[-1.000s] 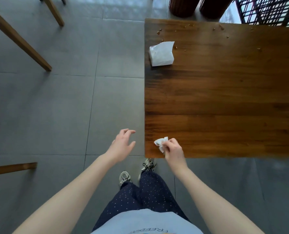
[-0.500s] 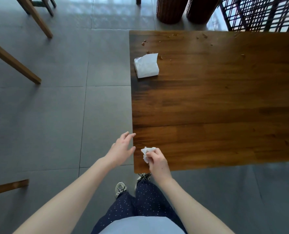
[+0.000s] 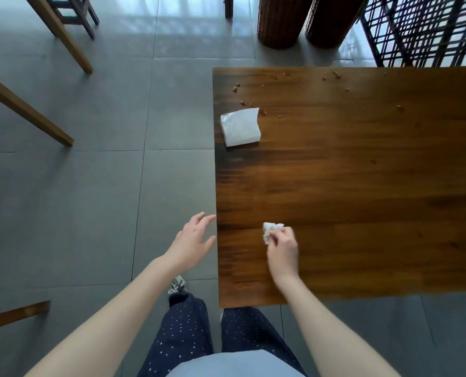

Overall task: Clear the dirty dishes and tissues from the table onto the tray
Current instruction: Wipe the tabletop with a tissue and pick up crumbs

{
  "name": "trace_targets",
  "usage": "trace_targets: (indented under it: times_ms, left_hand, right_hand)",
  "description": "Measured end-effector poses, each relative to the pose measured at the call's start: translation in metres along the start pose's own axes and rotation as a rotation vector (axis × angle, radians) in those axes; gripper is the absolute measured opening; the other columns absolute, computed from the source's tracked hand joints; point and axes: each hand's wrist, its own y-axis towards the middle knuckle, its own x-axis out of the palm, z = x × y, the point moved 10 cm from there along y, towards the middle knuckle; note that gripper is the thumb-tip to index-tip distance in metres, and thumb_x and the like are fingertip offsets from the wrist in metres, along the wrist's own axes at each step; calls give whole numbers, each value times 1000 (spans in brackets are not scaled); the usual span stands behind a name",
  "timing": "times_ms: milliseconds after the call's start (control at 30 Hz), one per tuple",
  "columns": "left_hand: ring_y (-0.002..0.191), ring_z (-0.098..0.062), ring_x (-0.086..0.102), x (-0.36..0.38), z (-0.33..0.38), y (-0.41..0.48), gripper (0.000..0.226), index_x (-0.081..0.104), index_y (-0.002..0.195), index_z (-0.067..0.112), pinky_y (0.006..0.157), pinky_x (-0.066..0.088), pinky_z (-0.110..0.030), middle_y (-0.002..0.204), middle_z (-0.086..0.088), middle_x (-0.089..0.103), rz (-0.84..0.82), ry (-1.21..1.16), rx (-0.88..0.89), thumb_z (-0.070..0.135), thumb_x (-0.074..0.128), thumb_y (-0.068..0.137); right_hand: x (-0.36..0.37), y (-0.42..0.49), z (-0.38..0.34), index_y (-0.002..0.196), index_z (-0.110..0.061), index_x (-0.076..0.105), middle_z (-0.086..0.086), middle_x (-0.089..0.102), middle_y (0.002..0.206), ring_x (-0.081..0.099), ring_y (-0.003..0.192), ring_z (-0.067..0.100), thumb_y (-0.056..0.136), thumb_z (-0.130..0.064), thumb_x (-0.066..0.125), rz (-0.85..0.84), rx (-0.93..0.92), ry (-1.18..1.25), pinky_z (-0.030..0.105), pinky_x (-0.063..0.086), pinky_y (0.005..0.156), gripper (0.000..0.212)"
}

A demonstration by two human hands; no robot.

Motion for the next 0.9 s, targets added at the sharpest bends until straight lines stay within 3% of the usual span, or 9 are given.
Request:
trace_targets:
  times_ms: [100,200,367,467,567,733,767,833,900]
  left_hand:
    - [140,-24,28,-9,-2,13,53,29,146,31,109,28,-42,155,-2,21,-16,18,24,33,49,96]
    - [140,-24,28,-20,-1,29,53,28,145,32,111,28,-42,156,-1,21,-42,24,55,34,48,97]
    - [140,-27,26,-25,7,50,55,27,147,29,113,28,-41,156,-5,19,-149,114,155,32,49,97]
    - [144,-27,19,-29,20,66,60,24,149,25,116,22,-39,159,-6,13,-89,155,186,29,51,96]
    - [147,-25,10,-21,39,82,65,17,151,27,119,13,-41,160,-2,6,-32,203,225,32,52,96]
    - [148,-25,2,-8,48,100,82,11,151,30,118,8,-40,161,-3,-1,-5,250,191,36,64,88]
    - [148,-25,1,-8,45,101,83,12,151,30,118,9,-40,161,-3,-2,-2,250,166,36,65,88]
    - [148,-25,1,-6,37,102,84,11,152,30,118,8,-41,161,-2,-3,-5,252,125,38,65,88]
    - [148,-23,0,-5,33,101,85,9,152,31,118,8,-40,161,0,-6,-13,254,110,39,64,88]
  right_hand:
    - [50,-26,-42,107,-10,66,-6,54,104,53,90,2,93,-10,57,-181,-183,-47,1,40,70,17]
    - [52,-20,-48,108,-10,67,-3,56,105,56,89,5,92,-12,58,-231,-255,-99,7,47,73,18]
    - [-41,14,26,103,-1,69,8,59,103,60,93,22,89,-1,59,194,247,-53,23,48,76,17]
    - [-57,20,40,100,3,69,14,61,103,61,91,27,87,2,60,284,341,-80,25,44,74,15]
    - [-38,25,17,93,1,70,12,59,98,60,87,27,88,4,56,280,252,-114,24,42,72,14]
    - [24,34,-66,94,-3,71,7,64,91,64,77,16,76,3,73,-179,-510,-345,20,54,68,19]
    - [24,40,-65,93,-2,71,7,64,89,64,75,16,74,5,74,-211,-560,-354,20,54,66,21]
    - [1,71,-44,94,0,70,8,62,92,62,79,18,81,5,67,-163,-433,-299,22,51,68,14]
    - [-39,109,-5,98,2,69,8,59,98,58,84,18,88,1,60,3,-175,-194,22,47,70,13]
